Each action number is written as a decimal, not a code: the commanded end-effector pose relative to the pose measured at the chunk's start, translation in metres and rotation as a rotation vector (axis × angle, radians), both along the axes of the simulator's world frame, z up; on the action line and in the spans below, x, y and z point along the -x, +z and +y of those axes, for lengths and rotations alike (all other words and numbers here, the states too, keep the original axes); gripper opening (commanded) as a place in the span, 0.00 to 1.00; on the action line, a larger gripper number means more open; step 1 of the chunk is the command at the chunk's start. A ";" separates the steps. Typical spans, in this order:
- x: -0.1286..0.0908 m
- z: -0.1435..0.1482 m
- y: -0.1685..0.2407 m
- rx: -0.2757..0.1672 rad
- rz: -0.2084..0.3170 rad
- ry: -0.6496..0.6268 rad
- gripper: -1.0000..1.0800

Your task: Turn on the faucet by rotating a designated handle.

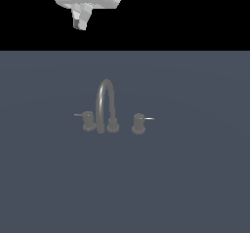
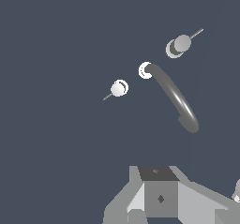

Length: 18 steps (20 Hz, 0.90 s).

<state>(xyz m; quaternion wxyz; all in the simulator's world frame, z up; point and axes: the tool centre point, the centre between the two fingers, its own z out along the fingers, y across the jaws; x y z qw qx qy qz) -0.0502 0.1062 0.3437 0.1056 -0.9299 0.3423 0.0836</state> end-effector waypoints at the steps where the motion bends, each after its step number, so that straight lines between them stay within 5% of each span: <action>1: -0.013 0.008 -0.020 0.005 0.024 -0.075 0.00; 18: -0.074 0.047 -0.165 0.129 0.118 -0.573 0.00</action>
